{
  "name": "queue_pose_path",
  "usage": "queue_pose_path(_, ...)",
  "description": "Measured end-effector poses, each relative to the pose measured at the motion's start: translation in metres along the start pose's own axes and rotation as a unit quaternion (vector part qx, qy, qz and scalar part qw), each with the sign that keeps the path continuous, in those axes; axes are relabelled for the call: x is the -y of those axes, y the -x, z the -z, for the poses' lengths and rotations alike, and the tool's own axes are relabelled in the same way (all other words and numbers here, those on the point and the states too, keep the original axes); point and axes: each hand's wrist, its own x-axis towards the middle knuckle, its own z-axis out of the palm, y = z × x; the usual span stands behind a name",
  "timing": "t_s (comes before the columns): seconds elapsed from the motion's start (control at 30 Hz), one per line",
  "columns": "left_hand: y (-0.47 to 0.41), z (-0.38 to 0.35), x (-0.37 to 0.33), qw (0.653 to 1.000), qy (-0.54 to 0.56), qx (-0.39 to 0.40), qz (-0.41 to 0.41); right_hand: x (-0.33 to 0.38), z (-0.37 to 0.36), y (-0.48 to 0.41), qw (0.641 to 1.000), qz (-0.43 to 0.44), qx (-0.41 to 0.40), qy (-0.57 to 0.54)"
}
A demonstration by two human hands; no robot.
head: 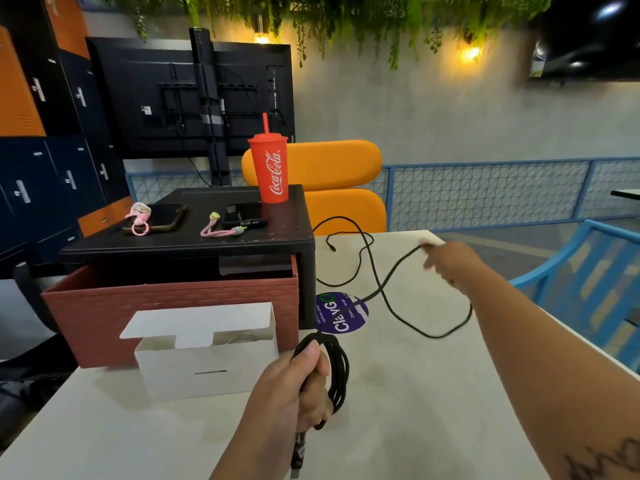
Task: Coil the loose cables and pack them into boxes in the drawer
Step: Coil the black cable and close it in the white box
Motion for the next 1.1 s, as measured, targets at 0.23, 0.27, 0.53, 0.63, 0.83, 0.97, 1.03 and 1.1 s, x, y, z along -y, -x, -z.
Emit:
queue_pose_path(0.23,0.003,0.001,-0.002,0.999,0.021,-0.014,-0.027,0.021,0.003,0.019,0.843,0.093,-0.303,-0.434)
queue_pose_path(0.27,0.003,0.004,-0.004,0.999,0.037,-0.019,-0.035,0.019,-0.001,0.023,0.849,0.123,-0.324,-0.400)
queue_pose_path(0.53,0.001,0.010,-0.004,0.996,0.068,-0.043,-0.048,-0.035,-0.041,0.081,0.908,0.255,-0.194,-0.271)
queue_pose_path(0.63,-0.002,0.014,-0.004,0.993,0.100,-0.050,-0.047,-0.050,-0.057,0.112,0.937,0.297,-0.008,-0.183)
queue_pose_path(0.83,-0.003,0.016,-0.005,0.989,0.128,-0.056,-0.057,-0.054,-0.071,0.139,0.912,0.230,0.339,-0.007)
queue_pose_path(0.97,-0.002,0.014,-0.006,0.987,0.140,-0.057,-0.057,-0.054,-0.082,0.122,0.910,0.260,0.246,0.208)
queue_pose_path(1.03,-0.002,0.014,-0.006,0.988,0.136,-0.055,-0.054,-0.051,-0.086,0.102,0.889,0.262,0.106,0.361)
queue_pose_path(1.1,-0.002,0.012,-0.006,0.990,0.121,-0.053,-0.044,-0.049,-0.084,0.079,0.888,0.188,0.023,0.419)
